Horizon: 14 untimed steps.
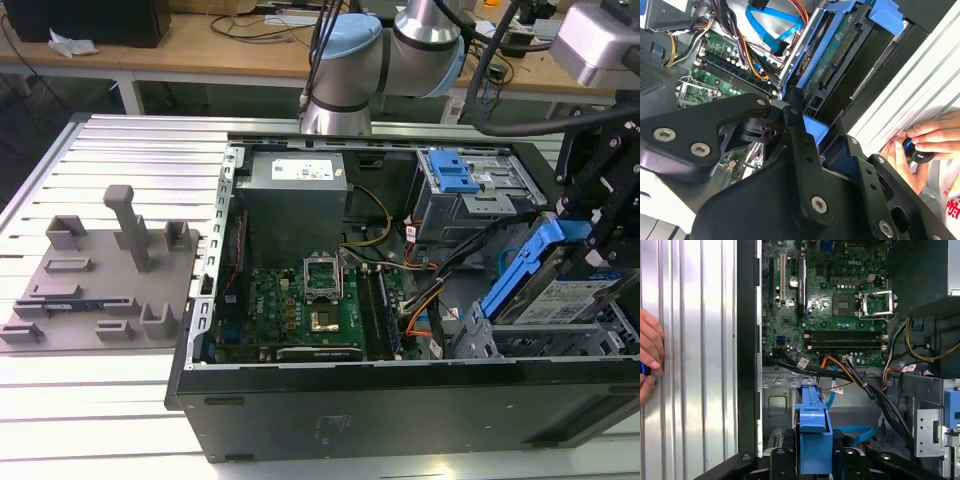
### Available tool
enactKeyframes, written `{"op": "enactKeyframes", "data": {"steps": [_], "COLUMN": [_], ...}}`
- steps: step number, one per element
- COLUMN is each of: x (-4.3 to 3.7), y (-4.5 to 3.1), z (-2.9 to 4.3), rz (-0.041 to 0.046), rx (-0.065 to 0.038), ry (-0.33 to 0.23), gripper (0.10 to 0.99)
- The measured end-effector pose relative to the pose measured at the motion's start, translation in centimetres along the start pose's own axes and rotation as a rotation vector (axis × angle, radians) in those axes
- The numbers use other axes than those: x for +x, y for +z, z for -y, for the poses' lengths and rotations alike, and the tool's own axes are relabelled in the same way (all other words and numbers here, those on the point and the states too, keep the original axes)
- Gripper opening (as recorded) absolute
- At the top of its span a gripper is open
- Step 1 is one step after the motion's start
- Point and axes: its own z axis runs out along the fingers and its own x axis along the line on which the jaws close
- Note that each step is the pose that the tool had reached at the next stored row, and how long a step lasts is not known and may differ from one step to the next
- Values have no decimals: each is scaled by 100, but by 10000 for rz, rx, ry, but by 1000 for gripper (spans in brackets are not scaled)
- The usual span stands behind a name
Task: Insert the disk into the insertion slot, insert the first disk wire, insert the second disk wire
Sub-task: 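Insert the disk into the insertion slot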
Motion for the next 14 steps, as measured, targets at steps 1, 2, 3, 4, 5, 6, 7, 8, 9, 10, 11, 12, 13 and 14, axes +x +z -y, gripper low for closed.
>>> {"op": "enactKeyframes", "data": {"steps": [1,2,3,4,5,6,7,8,9,10,11,12,13,14], "x": [1,1,2,2,3,2,2,2,2,2,2,2,2,2], "y": [18,36,47,60,66,67,67,67,68,68,68,68,67,68], "z": [0,0,0,0,1,1,1,0,0,1,0,0,0,0], "rz": [0,0,0,-1,-2,3,4,5,11,12,16,17,18,21], "rx": [0,0,0,0,0,0,0,0,0,0,0,0,0,0], "ry": [0,0,0,0,-1,-1,-1,0,0,0,0,0,0,-1], "gripper": [365,365,365,365,435,498,498,561,561,561,561,561,561,561]}}
